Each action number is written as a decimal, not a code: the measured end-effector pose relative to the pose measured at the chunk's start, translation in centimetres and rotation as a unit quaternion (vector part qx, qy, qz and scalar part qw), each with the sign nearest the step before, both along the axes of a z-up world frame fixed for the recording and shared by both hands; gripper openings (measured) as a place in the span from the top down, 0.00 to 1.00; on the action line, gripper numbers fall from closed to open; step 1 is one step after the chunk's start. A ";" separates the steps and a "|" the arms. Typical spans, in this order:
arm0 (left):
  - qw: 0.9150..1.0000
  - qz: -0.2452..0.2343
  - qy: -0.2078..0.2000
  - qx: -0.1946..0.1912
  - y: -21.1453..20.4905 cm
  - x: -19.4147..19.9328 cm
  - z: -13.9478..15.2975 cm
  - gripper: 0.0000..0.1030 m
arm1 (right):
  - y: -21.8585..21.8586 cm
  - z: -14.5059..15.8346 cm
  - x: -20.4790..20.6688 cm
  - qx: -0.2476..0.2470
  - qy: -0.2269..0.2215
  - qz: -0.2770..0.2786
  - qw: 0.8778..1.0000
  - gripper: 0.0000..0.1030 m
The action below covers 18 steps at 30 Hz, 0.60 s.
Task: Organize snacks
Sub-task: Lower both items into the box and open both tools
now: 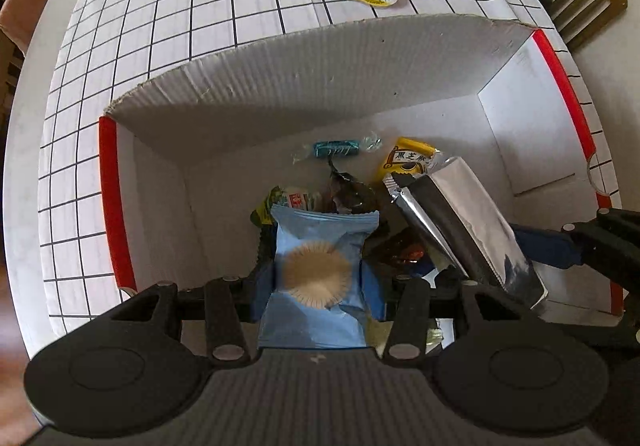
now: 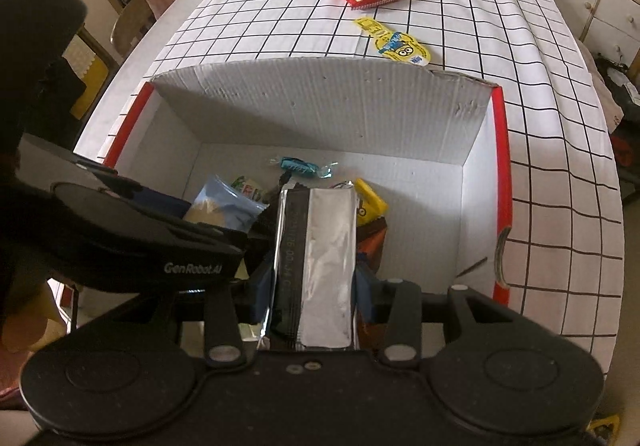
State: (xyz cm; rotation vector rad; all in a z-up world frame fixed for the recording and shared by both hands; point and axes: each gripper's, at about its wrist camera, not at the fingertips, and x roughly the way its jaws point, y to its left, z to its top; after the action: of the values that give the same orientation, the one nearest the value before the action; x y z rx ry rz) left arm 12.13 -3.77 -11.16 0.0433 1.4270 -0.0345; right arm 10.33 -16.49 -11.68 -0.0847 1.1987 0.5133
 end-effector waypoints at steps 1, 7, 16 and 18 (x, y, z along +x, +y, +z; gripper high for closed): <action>1.000 0.000 0.000 -0.001 0.0 0.0 0.0 0.55 | 0.0 -0.1 0.0 -0.001 0.001 0.000 1.000 0.60; 1.000 -0.001 -0.010 -0.004 0.2 -0.2 0.4 0.54 | -0.1 -0.2 0.0 0.002 0.008 -0.005 1.000 0.58; 0.999 0.001 -0.046 -0.011 0.5 -0.9 2.4 0.47 | -0.5 1.2 -0.2 0.006 -0.007 -0.008 1.000 0.50; 0.998 0.001 -0.058 -0.011 0.6 -1.1 3.2 0.43 | -0.7 1.7 -0.3 0.008 -0.015 -0.009 1.000 0.46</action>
State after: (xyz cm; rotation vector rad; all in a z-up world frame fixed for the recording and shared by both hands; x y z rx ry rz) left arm 11.06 -3.21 -8.00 0.0267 1.3102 -0.0456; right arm 10.02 -17.20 -9.94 -0.0679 1.1646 0.5042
